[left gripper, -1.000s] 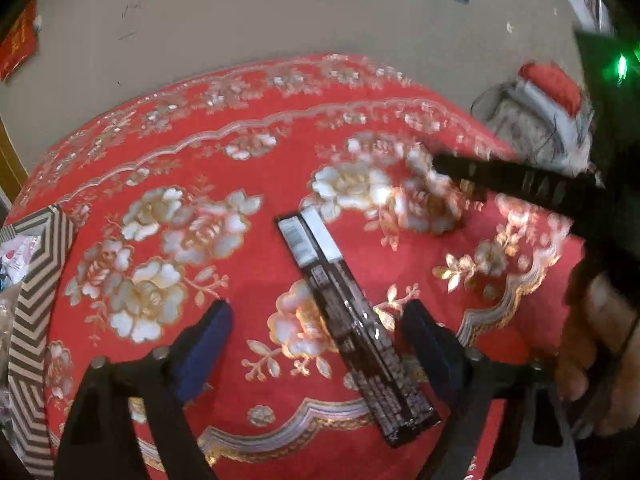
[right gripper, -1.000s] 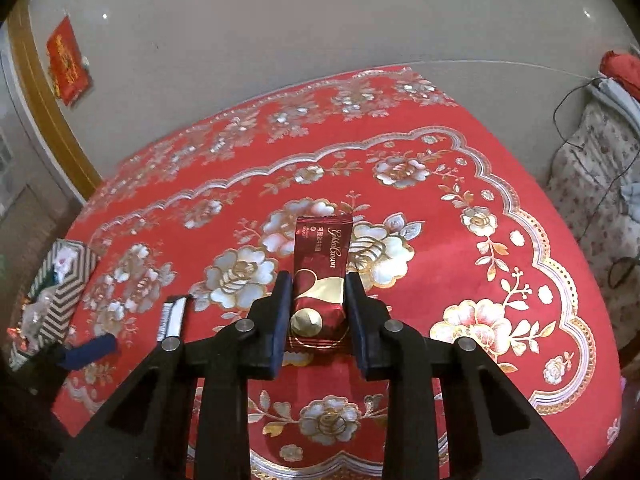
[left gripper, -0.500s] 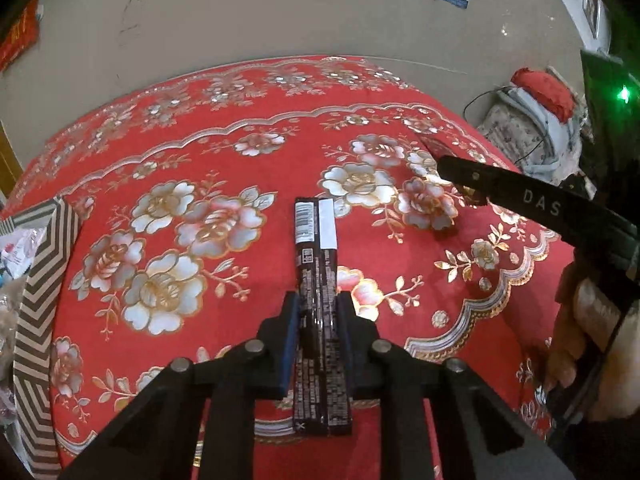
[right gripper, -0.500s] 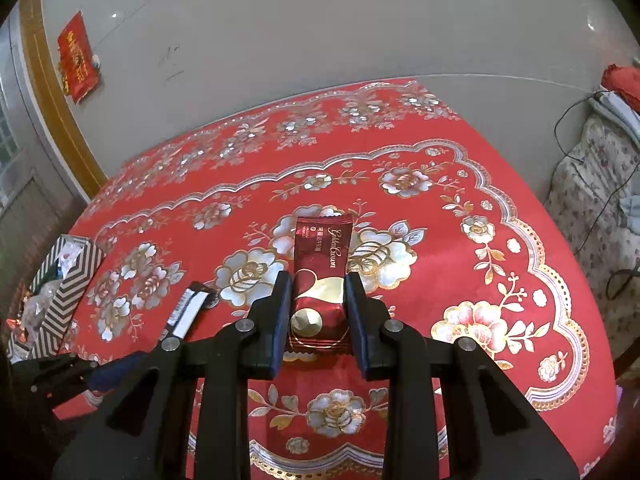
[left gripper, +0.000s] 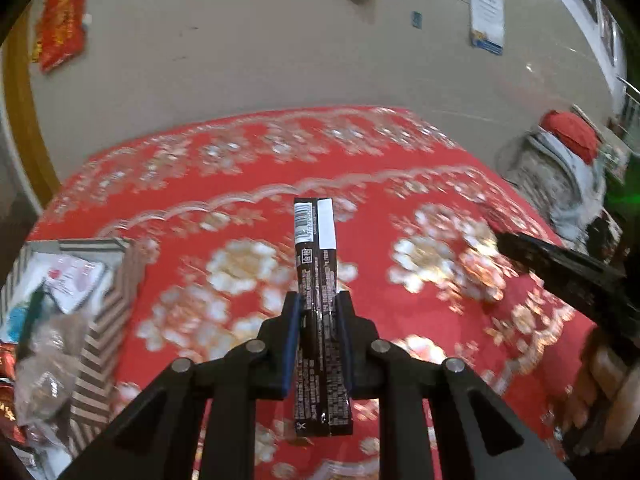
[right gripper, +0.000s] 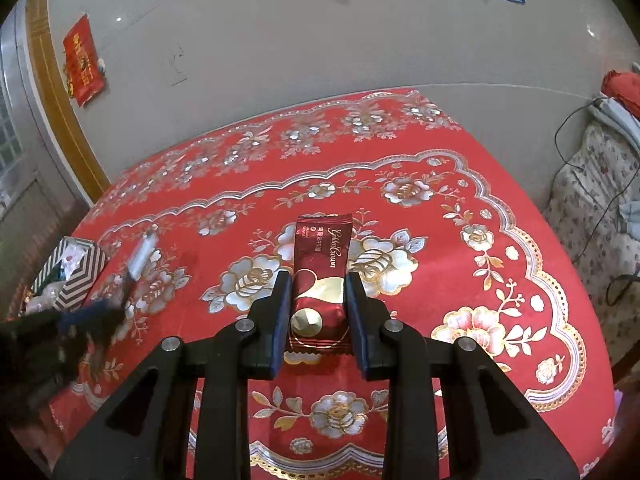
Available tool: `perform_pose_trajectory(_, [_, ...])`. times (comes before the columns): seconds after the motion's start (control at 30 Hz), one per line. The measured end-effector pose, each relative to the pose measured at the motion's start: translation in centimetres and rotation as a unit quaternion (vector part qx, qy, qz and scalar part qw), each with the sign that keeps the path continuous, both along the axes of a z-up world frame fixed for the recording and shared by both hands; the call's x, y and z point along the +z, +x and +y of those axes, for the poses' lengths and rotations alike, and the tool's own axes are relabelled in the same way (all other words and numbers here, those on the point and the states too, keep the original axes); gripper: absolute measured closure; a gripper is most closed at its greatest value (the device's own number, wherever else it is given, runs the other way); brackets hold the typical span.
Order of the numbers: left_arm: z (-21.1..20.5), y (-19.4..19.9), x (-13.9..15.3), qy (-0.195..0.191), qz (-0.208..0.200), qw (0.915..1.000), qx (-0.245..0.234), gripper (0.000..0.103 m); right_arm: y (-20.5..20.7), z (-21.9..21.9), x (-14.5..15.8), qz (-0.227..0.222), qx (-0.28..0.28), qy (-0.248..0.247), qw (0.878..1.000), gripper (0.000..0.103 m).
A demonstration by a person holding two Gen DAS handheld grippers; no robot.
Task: Organize snacks
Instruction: 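Lift both bars and carry them toward the white box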
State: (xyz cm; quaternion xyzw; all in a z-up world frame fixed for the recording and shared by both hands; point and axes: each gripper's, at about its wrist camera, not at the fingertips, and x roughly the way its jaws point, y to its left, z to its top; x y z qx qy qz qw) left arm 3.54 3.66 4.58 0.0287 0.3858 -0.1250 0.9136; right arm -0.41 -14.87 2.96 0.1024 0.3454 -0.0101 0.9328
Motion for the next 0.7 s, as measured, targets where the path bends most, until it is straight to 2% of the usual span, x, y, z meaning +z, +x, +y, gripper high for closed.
perform_pose_trajectory(0.3, [1.0, 0.2, -1.7, 0.021, 0.0, 0.9997, 0.015, 0.083, -0.2, 0.6, 0.3, -0.012, 0.006, -0.012, 1.0, 0.077])
perform_pose_trajectory(0.7, [1.5, -0.1, -1.8, 0.01, 0.003, 0.9999, 0.008, 0.083, -0.7, 1.3, 0.8, -0.029, 0.013, -0.032, 0.999, 0.077])
